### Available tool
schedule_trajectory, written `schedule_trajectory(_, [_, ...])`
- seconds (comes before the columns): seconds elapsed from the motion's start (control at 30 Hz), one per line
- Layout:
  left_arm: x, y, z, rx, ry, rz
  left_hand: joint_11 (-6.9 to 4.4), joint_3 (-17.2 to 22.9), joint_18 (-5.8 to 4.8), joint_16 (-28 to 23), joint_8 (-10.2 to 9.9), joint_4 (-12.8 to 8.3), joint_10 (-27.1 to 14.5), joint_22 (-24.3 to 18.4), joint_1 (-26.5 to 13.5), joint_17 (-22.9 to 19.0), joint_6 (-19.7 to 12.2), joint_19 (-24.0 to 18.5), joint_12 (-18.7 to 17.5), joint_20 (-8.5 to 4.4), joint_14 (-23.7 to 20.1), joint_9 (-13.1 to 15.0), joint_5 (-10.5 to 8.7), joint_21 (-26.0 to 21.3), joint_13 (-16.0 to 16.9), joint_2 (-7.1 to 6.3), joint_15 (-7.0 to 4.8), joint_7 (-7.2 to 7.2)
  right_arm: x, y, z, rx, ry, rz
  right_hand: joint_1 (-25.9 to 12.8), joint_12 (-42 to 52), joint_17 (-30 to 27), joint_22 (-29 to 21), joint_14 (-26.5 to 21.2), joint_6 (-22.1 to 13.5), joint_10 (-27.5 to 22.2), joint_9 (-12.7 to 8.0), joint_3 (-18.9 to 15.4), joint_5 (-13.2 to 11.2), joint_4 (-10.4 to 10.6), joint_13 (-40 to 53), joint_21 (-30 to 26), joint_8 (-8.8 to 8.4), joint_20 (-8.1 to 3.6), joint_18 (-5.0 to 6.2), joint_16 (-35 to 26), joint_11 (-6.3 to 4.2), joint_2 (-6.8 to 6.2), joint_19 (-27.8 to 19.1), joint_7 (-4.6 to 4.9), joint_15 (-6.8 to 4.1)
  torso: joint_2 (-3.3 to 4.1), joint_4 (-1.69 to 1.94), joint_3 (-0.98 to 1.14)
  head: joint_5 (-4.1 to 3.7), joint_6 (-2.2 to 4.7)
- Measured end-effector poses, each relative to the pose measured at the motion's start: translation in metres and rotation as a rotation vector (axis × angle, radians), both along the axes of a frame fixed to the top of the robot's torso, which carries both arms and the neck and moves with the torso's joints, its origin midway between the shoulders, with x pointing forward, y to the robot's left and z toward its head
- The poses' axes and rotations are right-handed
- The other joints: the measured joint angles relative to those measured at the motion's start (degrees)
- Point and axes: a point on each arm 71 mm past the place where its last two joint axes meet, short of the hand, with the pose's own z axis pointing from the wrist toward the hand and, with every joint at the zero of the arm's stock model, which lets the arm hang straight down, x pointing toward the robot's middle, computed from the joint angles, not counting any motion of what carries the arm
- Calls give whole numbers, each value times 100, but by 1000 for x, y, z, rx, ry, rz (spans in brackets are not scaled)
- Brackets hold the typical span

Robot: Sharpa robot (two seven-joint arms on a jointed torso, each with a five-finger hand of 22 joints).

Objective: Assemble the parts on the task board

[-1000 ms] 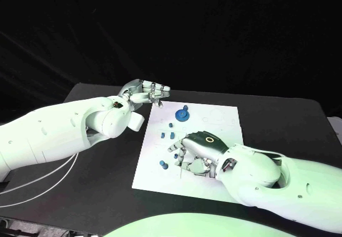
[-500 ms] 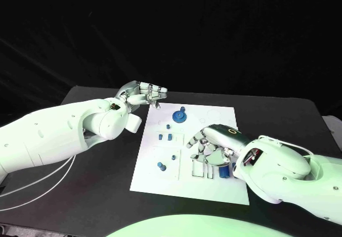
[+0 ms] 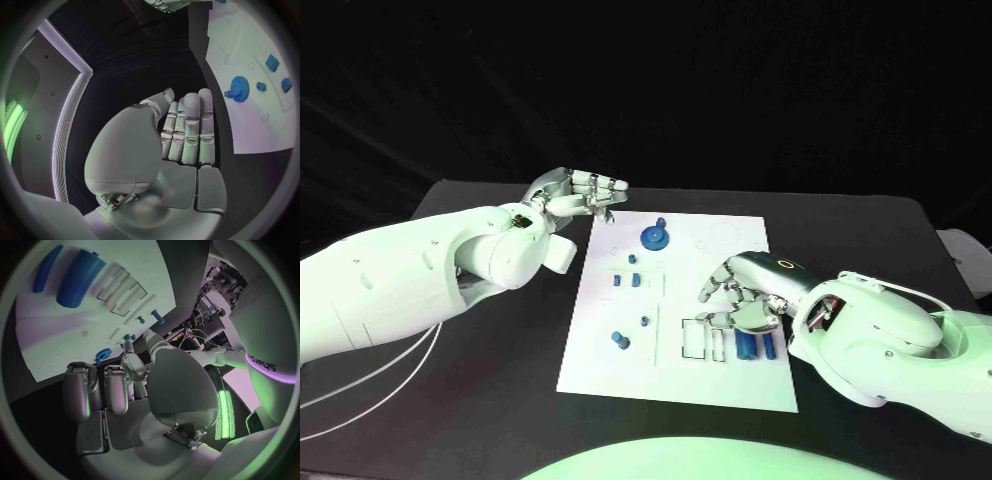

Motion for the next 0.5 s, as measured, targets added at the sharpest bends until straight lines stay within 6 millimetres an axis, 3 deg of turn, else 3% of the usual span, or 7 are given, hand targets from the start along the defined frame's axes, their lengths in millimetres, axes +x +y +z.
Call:
schedule_trajectory(0.23, [-1, 2, 0, 1, 0, 2, 0, 0, -1, 0, 0, 0, 0, 0, 0, 0, 0, 0, 0, 0, 0, 0, 0, 0, 0, 0, 0, 0, -2, -30, -5, -76, 22, -91, -102, 609, 0, -1, -9, 57, 70, 196, -572, 206, 488, 674, 98, 146, -41, 0, 74, -30, 11, 0, -40, -32, 0, -4, -2, -185, 20])
schedule_trajectory(0.37, [-1, 3, 0, 1, 0, 3, 0, 0, 0, 0, 4, 0, 0, 0, 0, 0, 0, 0, 0, 0, 0, 0, 0, 0, 0, 0, 0, 0, -6, -41, -12, -111, 45, -129, -136, 653, -1, -1, -9, 57, 70, 269, -824, 471, 561, 761, 98, 180, -41, -1, 92, -30, 45, 0, -40, -31, 0, -13, -3, -253, 13])
schedule_trajectory(0.5, [-2, 3, 1, 1, 0, 2, 0, 0, -1, 0, 26, 0, 0, 0, 0, 0, 0, 0, 0, 0, 0, 5, 0, 0, 5, 0, 0, 0, -11, -47, -21, -136, 71, -153, -215, 681, -1, -1, -10, 35, 70, 322, -1009, 580, 587, 814, 98, 200, -40, 0, 95, -30, 123, 0, -62, -31, 0, -21, -4, -308, 0])
